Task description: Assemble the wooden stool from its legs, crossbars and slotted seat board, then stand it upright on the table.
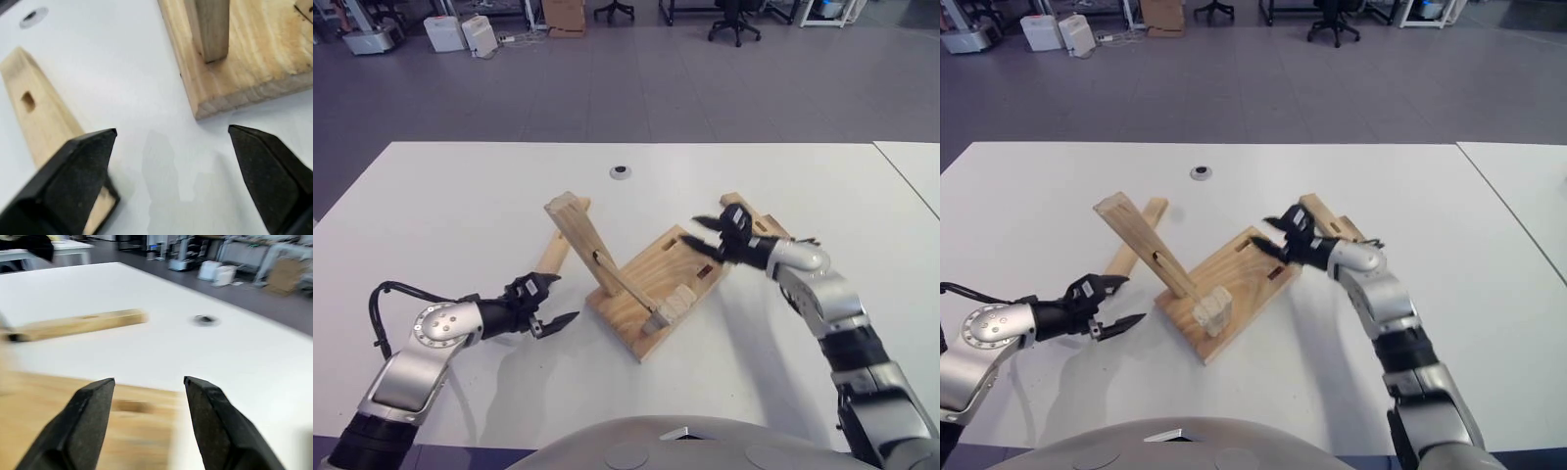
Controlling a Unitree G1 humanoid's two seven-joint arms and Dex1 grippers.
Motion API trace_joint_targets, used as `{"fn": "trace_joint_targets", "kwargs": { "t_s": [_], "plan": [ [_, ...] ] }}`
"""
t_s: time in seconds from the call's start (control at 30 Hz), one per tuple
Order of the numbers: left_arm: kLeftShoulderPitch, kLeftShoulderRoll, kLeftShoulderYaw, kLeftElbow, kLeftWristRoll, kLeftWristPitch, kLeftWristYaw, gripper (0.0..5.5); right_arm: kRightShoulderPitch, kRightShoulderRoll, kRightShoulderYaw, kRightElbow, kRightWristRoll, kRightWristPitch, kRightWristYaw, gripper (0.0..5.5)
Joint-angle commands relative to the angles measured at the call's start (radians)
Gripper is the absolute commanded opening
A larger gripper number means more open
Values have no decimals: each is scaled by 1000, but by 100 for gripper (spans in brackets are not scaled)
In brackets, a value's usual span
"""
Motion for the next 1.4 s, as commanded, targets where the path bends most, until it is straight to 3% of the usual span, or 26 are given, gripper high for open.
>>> {"fn": "trace_joint_targets", "kwargs": {
  "t_s": [0.03,0.13,0.23,0.33,0.43,0.5,0.63,0.73,0.8,0.9,1.03,1.17,1.3,1.4],
  "plan": [
    [-55,-25,-108,27,78,-21,-5,421,-118,-24,91,337,-201,-161,-1,263],
    [-116,-55,-186,71,143,-19,4,421,-59,-57,155,307,-224,-260,180,263],
    [-264,-160,-225,220,188,-16,71,421,40,-133,148,166,-212,-257,256,263],
    [-486,-283,-140,513,196,-68,234,421,155,-258,81,-29,-190,-207,277,263],
    [-583,-262,-65,674,193,-151,268,421,190,-313,-2,-132,-190,-147,247,263],
    [-513,-205,14,594,131,-168,213,421,113,-266,-48,-95,-192,-122,172,263],
    [-272,-93,143,317,43,-106,138,421,-49,-32,-43,160,-180,-166,33,263],
    [-72,-9,65,41,1,19,14,421,-202,103,-15,468,-221,-203,-36,263],
    [-76,-31,-22,1,41,62,16,421,-251,117,62,591,-306,-282,-10,263],
    [-178,-122,-176,66,173,77,88,421,-245,92,143,608,-374,-374,101,263],
    [-363,-286,-309,375,384,-22,305,421,-184,41,137,509,-379,-388,138,263],
    [-542,-417,-260,670,401,-118,484,421,-59,-12,57,289,-332,-297,89,263],
    [-591,-455,-184,721,315,-173,463,421,16,-70,-229,117,-202,-134,-73,263],
    [-567,-478,-154,699,263,-178,430,421,-7,-102,-345,217,-128,-100,-96,263]
  ]
}}
